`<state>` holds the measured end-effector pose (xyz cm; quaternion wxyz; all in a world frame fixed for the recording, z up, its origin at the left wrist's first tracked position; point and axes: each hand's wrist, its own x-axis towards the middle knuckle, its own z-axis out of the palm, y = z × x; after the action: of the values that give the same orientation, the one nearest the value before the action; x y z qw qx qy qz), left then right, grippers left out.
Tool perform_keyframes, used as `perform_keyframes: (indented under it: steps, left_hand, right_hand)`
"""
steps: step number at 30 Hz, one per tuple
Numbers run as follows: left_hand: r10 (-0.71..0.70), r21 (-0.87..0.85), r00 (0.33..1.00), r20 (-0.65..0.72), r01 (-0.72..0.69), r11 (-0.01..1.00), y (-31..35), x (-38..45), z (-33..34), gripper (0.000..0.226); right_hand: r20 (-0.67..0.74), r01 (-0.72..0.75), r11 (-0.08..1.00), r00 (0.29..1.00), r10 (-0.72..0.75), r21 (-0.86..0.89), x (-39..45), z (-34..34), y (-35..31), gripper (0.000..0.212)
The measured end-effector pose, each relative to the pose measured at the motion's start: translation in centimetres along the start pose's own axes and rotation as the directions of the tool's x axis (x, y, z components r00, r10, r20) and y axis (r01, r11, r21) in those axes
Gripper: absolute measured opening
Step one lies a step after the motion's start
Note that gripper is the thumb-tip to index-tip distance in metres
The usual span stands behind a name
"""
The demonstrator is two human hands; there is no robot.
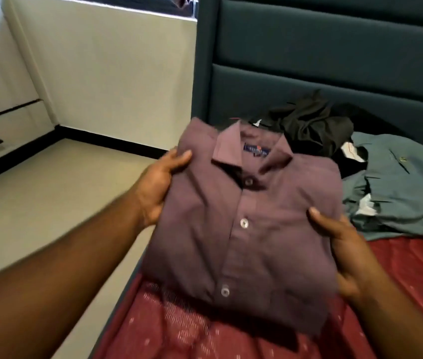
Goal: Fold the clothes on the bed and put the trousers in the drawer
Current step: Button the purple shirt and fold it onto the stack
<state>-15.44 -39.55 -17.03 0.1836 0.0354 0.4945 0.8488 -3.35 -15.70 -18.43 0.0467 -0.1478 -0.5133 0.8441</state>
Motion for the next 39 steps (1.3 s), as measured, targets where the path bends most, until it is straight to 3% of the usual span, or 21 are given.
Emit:
perform_keyframes:
  steps: [3,7,10,13,14,15,17,18,19,21,23,25,27,29,32,35,37,39]
  left_hand:
    - [-0.014,0.178,1.000,-0.001,0.014,0.984,1.9,8.8,-0.6,0.038]
    - [-0.209,0.485,0.965,-0.156,0.259,0.835,-2.1,14.1,-3.0,0.031]
    - [-0.130,0.487,0.962,-0.240,0.235,0.842,-5.4,14.5,-4.3,0.039]
    - [0.039,0.538,0.955,-0.295,0.132,0.832,-5.5,13.6,-4.1,0.052]
    - [0.132,0.686,0.950,-0.283,0.104,0.720,-5.3,13.1,-4.0,0.056]
    - [0.248,0.850,0.946,-0.210,0.051,0.524,-5.0,12.0,-3.6,0.061]
    - [0.389,0.980,0.913,0.126,-0.175,0.093,-5.3,8.8,-2.7,0.071]
    - [0.337,0.964,0.904,0.263,-0.263,-0.049,-5.9,7.4,-2.3,0.073]
    - [0.244,0.946,0.917,0.317,-0.288,-0.145,-6.8,6.5,-2.2,0.070]
    - [0.066,0.941,0.980,0.190,-0.163,-0.296,-8.4,4.4,-1.7,0.060]
    - [0.131,0.940,0.991,0.029,0.018,-0.342,-8.9,2.0,0.1,0.056]
    - [0.224,0.911,0.969,0.102,0.000,-0.412,-9.5,-0.6,3.5,0.056]
    - [0.092,0.875,0.972,0.216,-0.151,-0.460,-11.8,-3.3,7.6,0.058]
    - [-0.126,0.831,0.957,0.262,-0.290,-0.474,-15.7,-5.7,10.8,0.063]
    - [-0.348,0.848,0.916,0.198,-0.338,-0.408,-22.4,-9.1,16.7,0.077]
    - [-0.332,0.912,0.942,0.049,-0.178,-0.369,-27.5,-11.1,23.1,0.096]
    - [-0.333,0.888,0.937,0.101,-0.236,-0.394,-30.6,-11.8,26.8,0.098]
    - [-0.343,0.857,0.922,0.179,-0.317,-0.405,-32.0,-11.9,28.0,0.093]
  right_hand:
    - [-0.045,0.091,0.995,0.995,-0.093,-0.034,9.0,0.4,-1.9,0.042]
    - [-0.123,-0.119,0.962,0.988,0.092,-0.244,15.1,-2.0,1.4,0.037]
    - [-0.189,-0.115,0.947,0.980,0.059,-0.300,15.5,-3.6,4.6,0.027]
    - [-0.199,-0.065,0.964,0.980,0.012,-0.259,15.0,-3.6,5.0,0.031]
    - [-0.195,-0.053,0.968,0.981,0.004,-0.247,14.6,-3.6,5.0,0.036]
    - [-0.192,-0.044,0.973,0.981,-0.001,-0.227,13.9,-3.7,4.8,0.042]
    - [-0.171,-0.029,0.976,0.985,-0.009,-0.216,12.1,-3.9,4.6,0.052]
    - [-0.171,-0.023,0.973,0.985,-0.018,-0.231,11.4,-3.9,4.6,0.057]
    - [-0.176,-0.015,0.970,0.984,-0.029,-0.245,10.7,-3.8,4.8,0.060]
    - [-0.177,0.007,0.941,0.982,-0.070,-0.337,8.3,-4.2,4.6,0.061]
    - [-0.122,0.026,0.848,0.987,-0.106,-0.529,4.7,-5.2,4.3,0.048]
    - [0.001,0.040,0.716,0.999,-0.054,-0.697,0.2,-7.4,3.5,0.033]
    - [0.127,0.086,0.457,0.990,0.061,-0.885,-4.2,-10.9,2.6,0.025]
    - [0.198,0.184,0.094,0.964,0.175,-0.978,-7.1,-14.5,1.8,0.052]
    - [0.090,0.129,-0.237,0.982,0.169,-0.963,-12.3,-21.4,-0.6,0.062]
    - [-0.081,-0.126,-0.480,0.990,-0.113,-0.868,-16.2,-29.0,-3.0,0.063]
    - [-0.221,-0.393,-0.450,0.895,-0.388,-0.802,-18.2,-34.9,-4.5,0.070]
    - [-0.414,-0.568,-0.265,0.783,-0.464,-0.779,-19.1,-38.4,-5.0,0.072]
